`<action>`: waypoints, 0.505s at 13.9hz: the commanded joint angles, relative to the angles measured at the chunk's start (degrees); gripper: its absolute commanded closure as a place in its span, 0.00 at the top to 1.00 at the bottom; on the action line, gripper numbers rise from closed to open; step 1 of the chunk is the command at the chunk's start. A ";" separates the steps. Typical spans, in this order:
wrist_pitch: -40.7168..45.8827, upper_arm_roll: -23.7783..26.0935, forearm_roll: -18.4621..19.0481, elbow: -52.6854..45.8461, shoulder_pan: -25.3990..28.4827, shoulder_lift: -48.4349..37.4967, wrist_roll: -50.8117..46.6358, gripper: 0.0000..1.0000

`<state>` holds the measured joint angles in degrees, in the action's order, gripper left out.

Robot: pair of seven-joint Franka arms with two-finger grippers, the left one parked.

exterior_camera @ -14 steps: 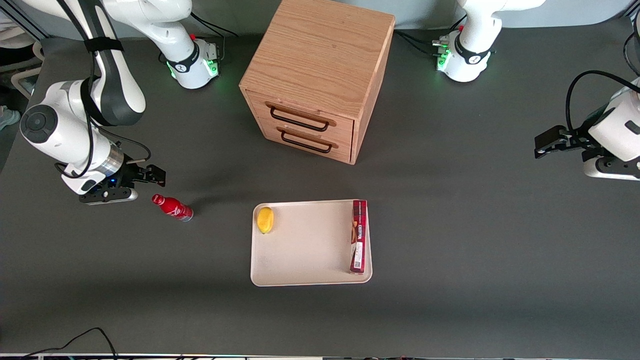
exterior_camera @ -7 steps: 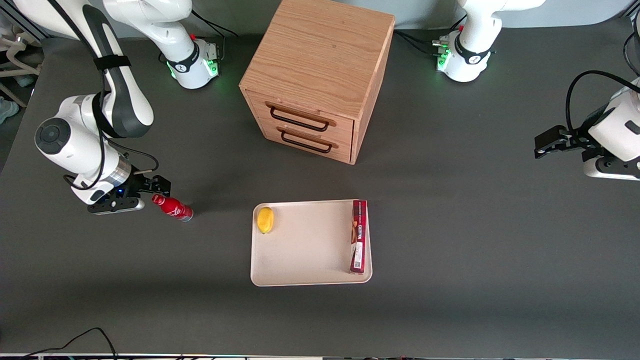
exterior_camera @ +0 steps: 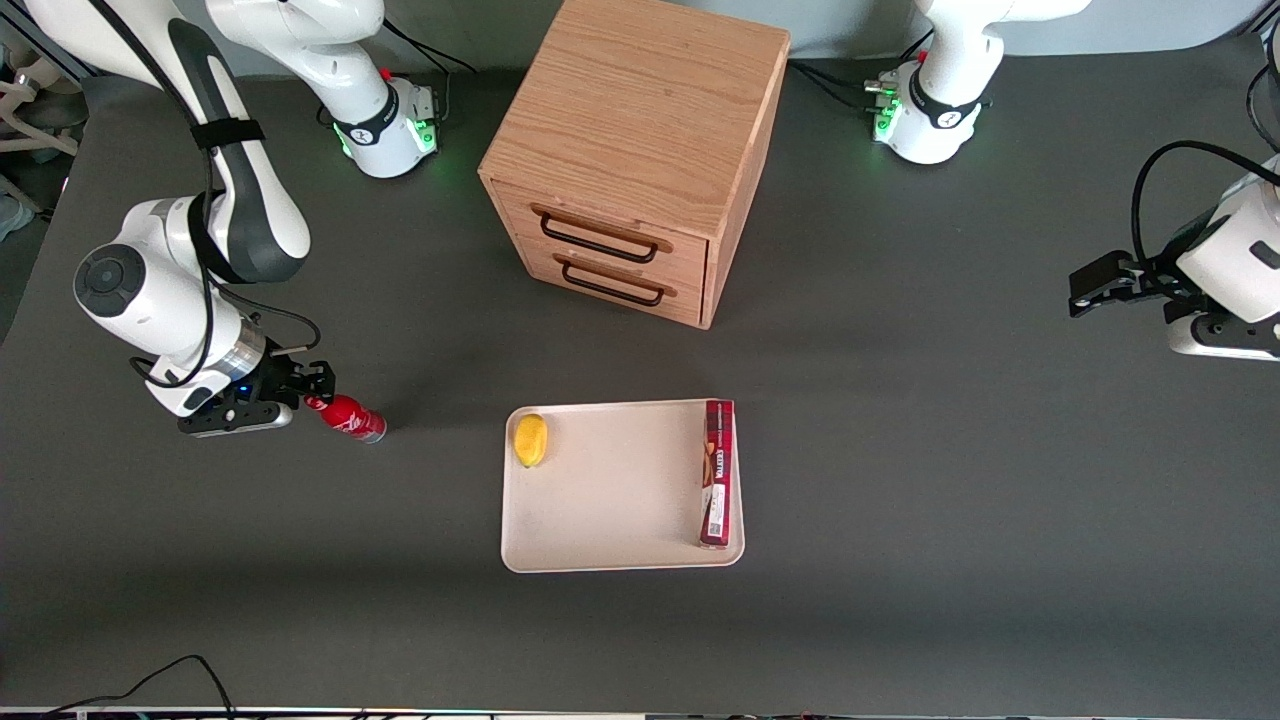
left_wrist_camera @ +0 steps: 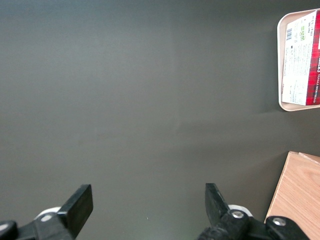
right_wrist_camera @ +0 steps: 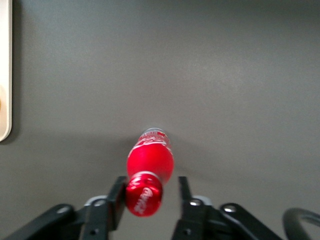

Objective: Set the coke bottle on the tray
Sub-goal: 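Lower the right gripper around the bottle neck and close it, then lift the bottle and carry it with the right gripper onto the tray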

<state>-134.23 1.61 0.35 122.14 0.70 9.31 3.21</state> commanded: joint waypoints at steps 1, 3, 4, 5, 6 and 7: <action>-0.15 0.15 0.79 -0.94 0.09 0.62 0.31 0.00; -0.15 0.24 0.79 -0.94 0.44 0.62 0.31 0.00; -0.07 0.24 0.79 -1.03 0.53 0.54 0.05 0.00; 0.20 0.33 0.79 -1.47 0.53 0.36 -0.39 0.00; 0.89 0.33 0.79 -2.25 0.53 0.10 -0.39 0.00; 3.51 0.41 0.79 -3.91 0.53 -0.08 -0.39 0.00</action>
<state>-133.88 1.88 0.44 121.64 0.97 9.34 3.20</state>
